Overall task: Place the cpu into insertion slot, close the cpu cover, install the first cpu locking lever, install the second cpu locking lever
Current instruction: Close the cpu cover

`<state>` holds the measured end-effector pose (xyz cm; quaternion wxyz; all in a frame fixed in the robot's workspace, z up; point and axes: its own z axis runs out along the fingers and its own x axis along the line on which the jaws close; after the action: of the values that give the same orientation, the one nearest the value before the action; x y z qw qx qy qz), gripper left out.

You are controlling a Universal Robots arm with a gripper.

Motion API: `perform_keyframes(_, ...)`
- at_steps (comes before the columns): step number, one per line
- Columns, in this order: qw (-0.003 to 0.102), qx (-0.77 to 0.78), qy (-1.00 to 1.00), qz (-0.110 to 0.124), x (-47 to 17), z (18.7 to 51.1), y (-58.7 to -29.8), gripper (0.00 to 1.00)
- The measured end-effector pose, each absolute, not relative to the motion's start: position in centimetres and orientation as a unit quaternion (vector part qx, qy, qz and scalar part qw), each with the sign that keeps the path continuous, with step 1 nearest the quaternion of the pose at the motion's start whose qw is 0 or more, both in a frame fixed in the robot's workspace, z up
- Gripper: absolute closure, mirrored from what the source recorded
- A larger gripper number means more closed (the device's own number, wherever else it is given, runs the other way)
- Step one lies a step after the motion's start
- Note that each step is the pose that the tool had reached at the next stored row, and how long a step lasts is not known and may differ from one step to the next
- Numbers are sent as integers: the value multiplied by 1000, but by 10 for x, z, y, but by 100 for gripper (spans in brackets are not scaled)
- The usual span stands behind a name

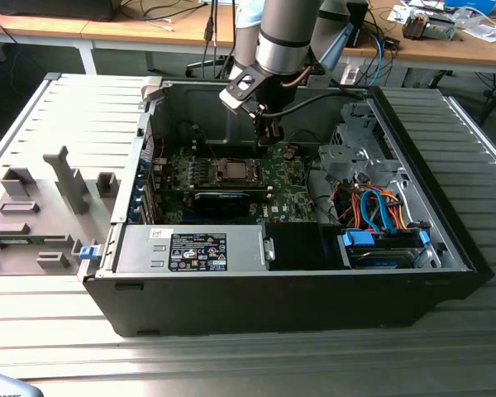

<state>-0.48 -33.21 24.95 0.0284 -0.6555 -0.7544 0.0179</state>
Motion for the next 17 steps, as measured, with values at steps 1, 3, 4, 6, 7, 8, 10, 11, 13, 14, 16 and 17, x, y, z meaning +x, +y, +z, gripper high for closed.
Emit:
perform_keyframes(1, 28, -656, -754, 18, -5, 249, -332, 89)
perform_keyframes(3, 28, -656, -754, 18, -6, 249, -332, 89)
perform_keyframes(4, 28, -656, -754, 18, -6, 249, -332, 89)
perform_keyframes(6, 28, -656, -754, 18, -6, 249, -332, 89)
perform_keyframes(7, 28, -656, -754, 18, -6, 249, -332, 89)
perform_keyframes(8, 28, -656, -754, 18, -7, 249, -332, 89)
perform_keyframes(10, 28, -656, -754, 18, -7, 248, -332, 89)
perform_keyframes(11, 28, -656, -754, 18, -7, 248, -332, 89)
perform_keyframes(13, 28, -656, -754, 18, -8, 248, -332, 89)
perform_keyframes(14, 28, -656, -754, 18, -8, 248, -332, 89)
perform_keyframes(16, 28, -656, -754, 18, -8, 248, -332, 89)
perform_keyframes(17, 28, -656, -754, 18, -8, 248, -332, 89)
